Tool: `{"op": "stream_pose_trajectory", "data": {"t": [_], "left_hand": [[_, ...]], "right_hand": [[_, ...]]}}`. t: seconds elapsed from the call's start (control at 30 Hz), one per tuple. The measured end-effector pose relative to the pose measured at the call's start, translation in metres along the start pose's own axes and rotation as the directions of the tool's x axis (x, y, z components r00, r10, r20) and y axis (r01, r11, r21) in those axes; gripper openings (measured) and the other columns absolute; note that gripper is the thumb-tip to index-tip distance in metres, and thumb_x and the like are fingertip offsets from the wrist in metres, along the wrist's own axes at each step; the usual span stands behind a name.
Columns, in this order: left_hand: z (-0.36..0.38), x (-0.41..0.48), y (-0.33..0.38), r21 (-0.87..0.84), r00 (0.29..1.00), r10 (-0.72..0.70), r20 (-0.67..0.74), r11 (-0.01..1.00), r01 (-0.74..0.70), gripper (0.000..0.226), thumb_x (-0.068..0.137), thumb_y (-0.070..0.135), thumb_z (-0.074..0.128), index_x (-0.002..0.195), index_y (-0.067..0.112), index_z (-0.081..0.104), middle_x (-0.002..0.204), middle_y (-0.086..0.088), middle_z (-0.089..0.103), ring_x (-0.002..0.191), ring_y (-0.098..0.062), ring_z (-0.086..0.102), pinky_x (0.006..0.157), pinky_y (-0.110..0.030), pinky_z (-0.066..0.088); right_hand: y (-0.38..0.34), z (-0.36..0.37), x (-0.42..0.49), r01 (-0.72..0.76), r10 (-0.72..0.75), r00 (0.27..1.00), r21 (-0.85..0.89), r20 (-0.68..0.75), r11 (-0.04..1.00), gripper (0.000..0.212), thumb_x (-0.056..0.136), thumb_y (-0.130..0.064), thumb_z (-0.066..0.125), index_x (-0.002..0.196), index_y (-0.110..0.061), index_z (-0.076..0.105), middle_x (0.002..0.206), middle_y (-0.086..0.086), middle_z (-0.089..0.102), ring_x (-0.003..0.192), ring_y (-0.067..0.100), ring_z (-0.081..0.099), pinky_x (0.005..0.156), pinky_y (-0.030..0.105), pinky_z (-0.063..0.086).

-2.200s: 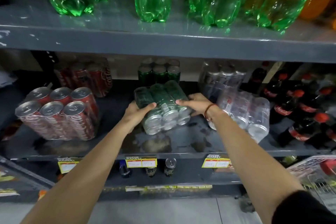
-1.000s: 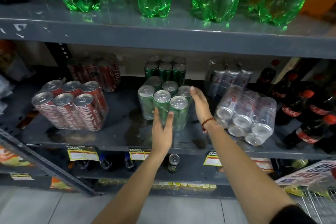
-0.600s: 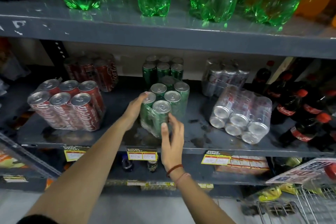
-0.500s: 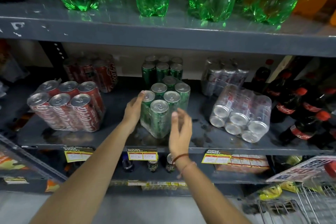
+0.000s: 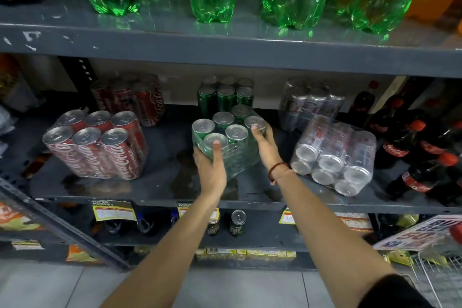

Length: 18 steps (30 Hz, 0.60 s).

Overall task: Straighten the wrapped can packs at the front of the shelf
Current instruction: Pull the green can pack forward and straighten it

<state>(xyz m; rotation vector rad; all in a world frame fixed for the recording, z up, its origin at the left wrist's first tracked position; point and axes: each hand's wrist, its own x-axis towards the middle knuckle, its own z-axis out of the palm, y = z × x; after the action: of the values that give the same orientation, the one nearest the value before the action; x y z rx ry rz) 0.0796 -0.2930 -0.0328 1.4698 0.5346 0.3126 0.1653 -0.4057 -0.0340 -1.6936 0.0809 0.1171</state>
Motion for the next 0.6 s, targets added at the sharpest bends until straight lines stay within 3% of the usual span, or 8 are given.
{"op": "stream_pose_trajectory", "data": {"t": [0.1, 0.17, 0.23, 0.33, 0.47, 0.53, 0.6], "left_hand": [[-0.013, 0.023, 0.014, 0.085, 0.997, -0.08, 0.024, 0.993, 0.077, 0.069, 0.091, 0.057, 0.034, 0.146, 0.019, 0.02, 0.148, -0.013, 0.038, 0.134, -0.032, 0.039, 0.11, -0.04, 0.03], [-0.025, 0.045, 0.017, 0.146, 0.991, -0.112, 0.077, 0.984, 0.1, 0.073, 0.083, 0.065, 0.033, 0.143, 0.023, 0.03, 0.145, -0.014, 0.043, 0.13, -0.034, 0.043, 0.11, -0.047, 0.032], [-0.034, 0.069, 0.013, 0.179, 0.988, -0.104, 0.116, 0.98, 0.082, 0.085, 0.067, 0.073, 0.035, 0.135, 0.022, 0.043, 0.138, -0.014, 0.051, 0.123, -0.032, 0.049, 0.107, -0.05, 0.036], [-0.038, 0.093, 0.004, 0.206, 0.984, -0.085, 0.157, 0.977, 0.052, 0.085, 0.064, 0.07, 0.038, 0.13, 0.019, 0.051, 0.131, -0.012, 0.057, 0.118, -0.028, 0.054, 0.105, -0.049, 0.04], [-0.036, 0.092, -0.001, 0.141, 0.989, -0.096, 0.111, 0.987, 0.08, 0.083, 0.062, 0.072, 0.041, 0.127, 0.021, 0.053, 0.13, -0.011, 0.058, 0.117, -0.028, 0.055, 0.104, -0.05, 0.041], [-0.032, 0.082, 0.006, 0.117, 0.994, -0.098, 0.041, 0.989, 0.093, 0.079, 0.066, 0.068, 0.043, 0.128, 0.02, 0.052, 0.131, -0.011, 0.057, 0.119, -0.03, 0.053, 0.105, -0.049, 0.04], [-0.024, 0.067, 0.019, 0.191, 0.997, 0.035, -0.072, 0.981, -0.02, 0.063, 0.081, 0.05, 0.049, 0.132, 0.011, 0.047, 0.134, -0.017, 0.052, 0.124, -0.033, 0.048, 0.105, -0.043, 0.037]], "right_hand": [[0.009, 0.006, -0.021, 0.088, -0.091, 0.994, -0.053, -0.058, 0.995, 0.087, 0.071, -0.072, 0.053, 0.141, -0.024, 0.033, 0.144, 0.01, 0.043, 0.132, 0.025, 0.042, 0.114, 0.049, 0.031], [0.006, 0.01, -0.039, 0.133, -0.139, 0.988, -0.09, -0.063, 0.987, 0.076, 0.083, -0.056, 0.054, 0.144, -0.019, 0.027, 0.143, 0.015, 0.038, 0.133, 0.028, 0.038, 0.116, 0.042, 0.025], [0.012, 0.016, -0.05, 0.155, -0.165, 0.984, -0.131, -0.074, 0.979, 0.071, 0.092, -0.04, 0.052, 0.148, -0.016, 0.016, 0.149, 0.016, 0.027, 0.137, 0.026, 0.029, 0.11, 0.025, 0.018], [0.018, 0.022, -0.059, 0.168, -0.185, 0.977, -0.15, -0.108, 0.974, 0.072, 0.092, -0.039, 0.048, 0.149, -0.015, 0.011, 0.15, 0.016, 0.023, 0.138, 0.024, 0.027, 0.098, 0.014, 0.017], [0.011, 0.007, -0.058, 0.137, -0.145, 0.986, -0.104, -0.079, 0.985, 0.061, 0.095, -0.031, 0.05, 0.147, -0.017, 0.021, 0.148, 0.012, 0.031, 0.137, 0.024, 0.033, 0.107, 0.02, 0.022], [0.005, -0.01, -0.059, 0.155, -0.164, 0.981, -0.088, -0.108, 0.984, 0.056, 0.093, -0.03, 0.054, 0.142, -0.016, 0.032, 0.145, 0.011, 0.039, 0.131, 0.023, 0.041, 0.108, 0.025, 0.034], [-0.006, -0.037, -0.058, 0.221, -0.234, 0.957, -0.089, -0.172, 0.971, 0.044, 0.091, -0.021, 0.059, 0.132, -0.011, 0.046, 0.133, 0.012, 0.049, 0.118, 0.022, 0.051, 0.088, 0.006, 0.041]]}}
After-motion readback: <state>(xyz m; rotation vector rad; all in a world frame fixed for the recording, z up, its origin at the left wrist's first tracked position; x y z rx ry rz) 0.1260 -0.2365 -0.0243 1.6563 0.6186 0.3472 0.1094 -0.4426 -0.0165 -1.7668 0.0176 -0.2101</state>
